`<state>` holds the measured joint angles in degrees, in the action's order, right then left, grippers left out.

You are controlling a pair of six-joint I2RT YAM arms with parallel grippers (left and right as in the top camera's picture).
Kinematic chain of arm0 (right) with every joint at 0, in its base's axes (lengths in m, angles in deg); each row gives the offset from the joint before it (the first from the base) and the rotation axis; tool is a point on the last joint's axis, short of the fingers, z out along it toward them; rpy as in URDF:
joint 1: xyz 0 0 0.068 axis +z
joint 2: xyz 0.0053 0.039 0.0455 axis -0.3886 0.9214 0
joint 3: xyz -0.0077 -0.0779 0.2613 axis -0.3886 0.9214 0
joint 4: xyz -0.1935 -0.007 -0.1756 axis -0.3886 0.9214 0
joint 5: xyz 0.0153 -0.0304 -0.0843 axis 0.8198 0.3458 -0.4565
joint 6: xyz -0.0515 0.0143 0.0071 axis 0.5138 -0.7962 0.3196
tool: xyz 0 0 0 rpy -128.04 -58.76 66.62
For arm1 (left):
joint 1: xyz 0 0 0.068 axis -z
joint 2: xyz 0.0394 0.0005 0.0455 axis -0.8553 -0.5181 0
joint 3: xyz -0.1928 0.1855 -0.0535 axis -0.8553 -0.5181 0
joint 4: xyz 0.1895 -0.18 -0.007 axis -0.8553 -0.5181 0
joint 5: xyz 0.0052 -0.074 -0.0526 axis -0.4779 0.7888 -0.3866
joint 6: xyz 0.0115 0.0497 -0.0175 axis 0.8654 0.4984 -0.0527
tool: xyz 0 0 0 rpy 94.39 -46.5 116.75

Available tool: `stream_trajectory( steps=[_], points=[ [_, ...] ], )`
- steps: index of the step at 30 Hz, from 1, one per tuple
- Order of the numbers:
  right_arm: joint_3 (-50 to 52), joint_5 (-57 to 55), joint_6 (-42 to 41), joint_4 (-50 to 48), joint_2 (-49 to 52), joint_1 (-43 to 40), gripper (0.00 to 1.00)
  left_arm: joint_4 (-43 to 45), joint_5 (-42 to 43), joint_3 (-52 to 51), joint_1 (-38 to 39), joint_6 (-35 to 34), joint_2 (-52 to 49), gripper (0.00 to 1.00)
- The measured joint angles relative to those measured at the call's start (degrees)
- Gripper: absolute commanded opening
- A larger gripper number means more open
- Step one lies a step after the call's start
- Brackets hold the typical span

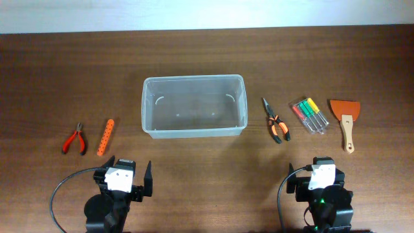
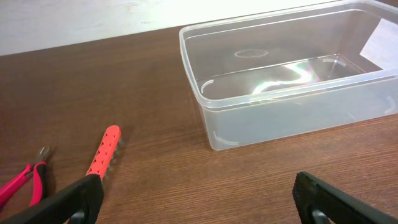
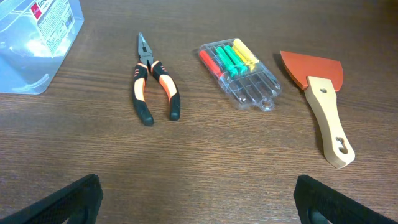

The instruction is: Pack container

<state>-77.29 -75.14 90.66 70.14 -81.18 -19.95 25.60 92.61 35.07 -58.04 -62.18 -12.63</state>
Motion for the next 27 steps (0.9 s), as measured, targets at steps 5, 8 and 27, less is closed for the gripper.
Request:
stream_trajectory(
  steps=[5,8,27],
  points=[
    [0.0,0.0,-0.02,0.0,0.0,0.0,0.99,0.02,0.0,0.02,-0.02,0.02,0.0,0.99],
    [0.0,0.0,-0.02,0.0,0.0,0.0,0.99,0.02,0.0,0.02,0.0,0.0,0.0,0.99],
    [0.09,3.28,-0.04,-2.86,0.0,-0.04,0.99,1.84,6.4,0.02,-0.02,-1.79,0.0,0.99]
  ],
)
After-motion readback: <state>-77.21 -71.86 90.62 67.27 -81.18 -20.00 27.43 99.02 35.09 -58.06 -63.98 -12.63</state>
